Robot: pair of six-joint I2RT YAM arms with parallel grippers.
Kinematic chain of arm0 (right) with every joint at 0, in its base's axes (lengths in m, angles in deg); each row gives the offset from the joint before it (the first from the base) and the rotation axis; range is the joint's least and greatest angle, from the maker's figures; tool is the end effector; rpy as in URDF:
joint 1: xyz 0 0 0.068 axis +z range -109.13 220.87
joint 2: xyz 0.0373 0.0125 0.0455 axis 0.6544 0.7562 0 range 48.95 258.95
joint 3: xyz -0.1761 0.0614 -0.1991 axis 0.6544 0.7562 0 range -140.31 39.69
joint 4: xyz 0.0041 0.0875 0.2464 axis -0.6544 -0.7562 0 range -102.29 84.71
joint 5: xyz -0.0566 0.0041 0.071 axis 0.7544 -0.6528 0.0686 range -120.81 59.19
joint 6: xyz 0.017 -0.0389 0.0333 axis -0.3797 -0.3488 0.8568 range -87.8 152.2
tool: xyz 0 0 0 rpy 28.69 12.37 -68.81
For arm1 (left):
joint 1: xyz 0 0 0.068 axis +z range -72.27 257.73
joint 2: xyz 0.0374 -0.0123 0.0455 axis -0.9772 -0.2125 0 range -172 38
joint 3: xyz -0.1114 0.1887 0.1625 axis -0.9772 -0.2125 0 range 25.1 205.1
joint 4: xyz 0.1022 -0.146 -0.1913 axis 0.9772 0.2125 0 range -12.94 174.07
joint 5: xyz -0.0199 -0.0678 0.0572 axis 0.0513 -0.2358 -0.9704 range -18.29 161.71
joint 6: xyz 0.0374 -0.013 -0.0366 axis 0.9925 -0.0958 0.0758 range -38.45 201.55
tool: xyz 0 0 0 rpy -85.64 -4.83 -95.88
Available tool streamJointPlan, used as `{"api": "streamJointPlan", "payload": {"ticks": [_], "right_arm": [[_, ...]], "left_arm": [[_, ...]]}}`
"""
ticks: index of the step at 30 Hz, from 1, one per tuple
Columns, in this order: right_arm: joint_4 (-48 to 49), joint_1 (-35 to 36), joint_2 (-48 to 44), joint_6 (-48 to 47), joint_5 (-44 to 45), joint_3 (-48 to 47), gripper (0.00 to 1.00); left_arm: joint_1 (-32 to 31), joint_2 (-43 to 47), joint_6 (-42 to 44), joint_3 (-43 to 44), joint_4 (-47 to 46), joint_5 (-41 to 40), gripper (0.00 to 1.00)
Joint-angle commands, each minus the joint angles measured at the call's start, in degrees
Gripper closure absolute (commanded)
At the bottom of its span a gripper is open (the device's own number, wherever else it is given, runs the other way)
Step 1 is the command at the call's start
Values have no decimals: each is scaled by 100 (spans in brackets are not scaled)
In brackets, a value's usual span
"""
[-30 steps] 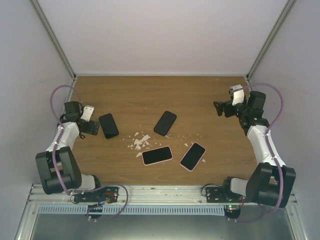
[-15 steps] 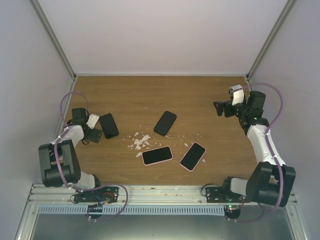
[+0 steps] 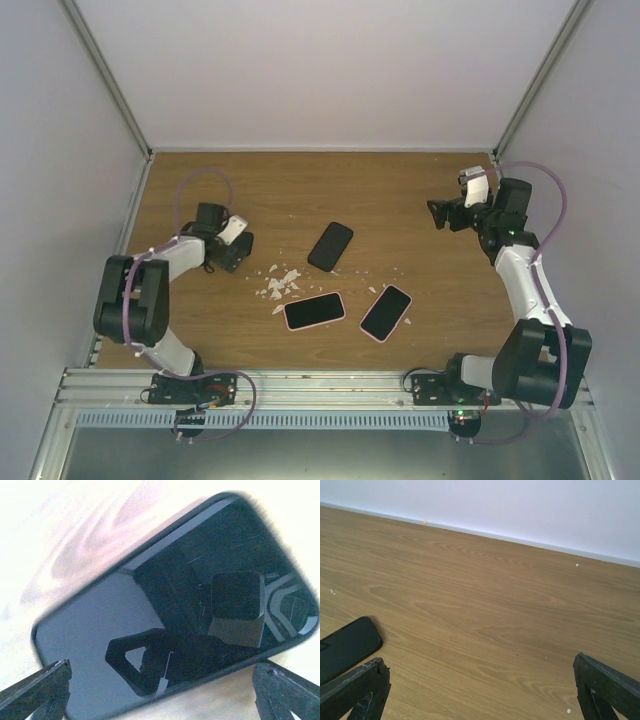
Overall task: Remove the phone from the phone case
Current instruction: Pick up the phone at the center of the board.
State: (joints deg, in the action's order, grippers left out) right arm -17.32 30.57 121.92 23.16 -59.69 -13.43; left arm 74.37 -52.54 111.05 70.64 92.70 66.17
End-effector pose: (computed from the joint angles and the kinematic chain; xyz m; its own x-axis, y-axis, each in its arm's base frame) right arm 0.2814 -0.0337 0.2836 -0.4743 -0.0536 -0.8787 -0.3255 0.9381 0.1185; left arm 0.2915 -0.0136 0.1514 -0.7518 0.5350 -0.3855 0.4379 0.8421 0.3147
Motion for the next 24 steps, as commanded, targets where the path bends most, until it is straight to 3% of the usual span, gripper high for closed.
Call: {"api": "streamJointPlan", "payload": {"ticks": [1,8,15,20,24], "right_arm": [[-66,-47,130,81,-23,-207,0],[-136,-47,252,44,49,-317,1],[-102,-48,42,-120,62,-283,0],[157,-50,-649,-294,-144,-76,0],[-136,-50,-661,-330,-352,-296,1]], "left_arm": [[-582,-631,-122,509,-393,-52,1],[-796,-1408,-127,1742,103,146,1],[-573,-1473,139,2329,997,1337,1],[84,-1690,264,2935,1754,2467,1],[639,-2119,287,3407,2174,3049,1]]}}
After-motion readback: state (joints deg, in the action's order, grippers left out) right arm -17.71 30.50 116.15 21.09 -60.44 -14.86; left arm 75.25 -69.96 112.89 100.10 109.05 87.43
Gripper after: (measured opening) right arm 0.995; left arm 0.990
